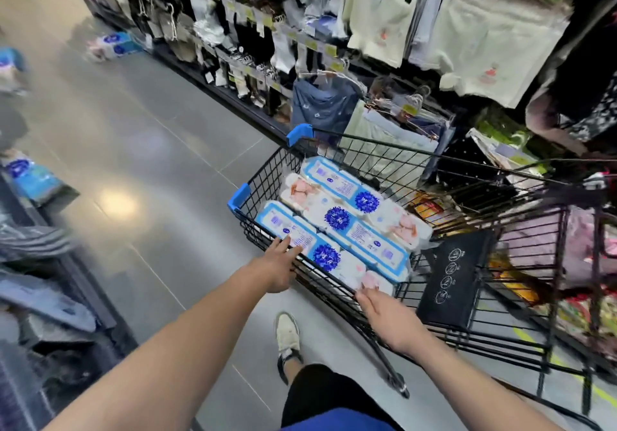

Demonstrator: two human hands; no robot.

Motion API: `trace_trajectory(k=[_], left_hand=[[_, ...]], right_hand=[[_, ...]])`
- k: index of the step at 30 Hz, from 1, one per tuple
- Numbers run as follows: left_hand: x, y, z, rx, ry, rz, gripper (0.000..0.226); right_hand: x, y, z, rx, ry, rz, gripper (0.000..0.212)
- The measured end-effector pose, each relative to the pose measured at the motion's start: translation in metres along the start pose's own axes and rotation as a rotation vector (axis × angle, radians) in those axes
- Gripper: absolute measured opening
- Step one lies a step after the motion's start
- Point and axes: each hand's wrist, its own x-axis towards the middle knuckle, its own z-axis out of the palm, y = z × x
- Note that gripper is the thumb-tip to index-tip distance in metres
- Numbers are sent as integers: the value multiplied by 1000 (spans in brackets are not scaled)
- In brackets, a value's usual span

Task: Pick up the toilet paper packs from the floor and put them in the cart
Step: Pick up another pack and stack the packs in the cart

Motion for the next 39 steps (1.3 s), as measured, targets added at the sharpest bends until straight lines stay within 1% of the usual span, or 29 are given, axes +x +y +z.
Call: trace_trajectory(k=[4,6,9,12,13,15,16,17,19,20,24,29,32,34,35,37,39], left_hand=[[12,-45,-30,17,-41,-6,75],[13,-64,-44,27,-68,-25,77],[26,-100,-63,28,-44,-19,79],[35,-139,-75,3,-32,-33,80],[38,-151,-78,-5,-29,-39,80],[45,-174,-86,-7,-14,-52,80],[49,-185,-92,-4,-8,-55,80],[52,-198,-97,-3,-4,-54,79],[58,-222,-109,0,-3,-50,78],[61,-235,-115,2,-4,-50,78],[77,-285,-136,14,17,-41,78],[106,-359,-164,-15,35,7,79],[124,-399,-181,-31,34,43,80],[134,-421,-194,-27,41,53,82],[138,-431,-202,-24,43,60,83],[144,-448,-214,-28,36,72,84],[148,-463,-222,-31,34,86,86]], right_hand=[[43,-41,-10,40,-42,1,62],[61,-63,-13,61,-63,6,72],[92,-96,-19,83,-94,35,71],[122,-130,-24,95,-112,39,75],[130,-140,-24,101,-112,31,79],[147,-161,-26,126,-114,29,101],[156,-169,-25,128,-122,34,102],[165,-178,-25,118,-122,39,92],[183,-196,-25,78,-129,47,62],[192,-206,-26,73,-129,45,57],[227,-248,-30,38,-101,43,59],[272,-306,-31,13,-64,108,75],[296,-345,-37,28,-54,150,68],[312,-369,-41,37,-49,153,79],[320,-378,-42,24,-46,152,78],[335,-392,-43,11,-54,166,64],[347,-403,-45,42,-84,174,58]])
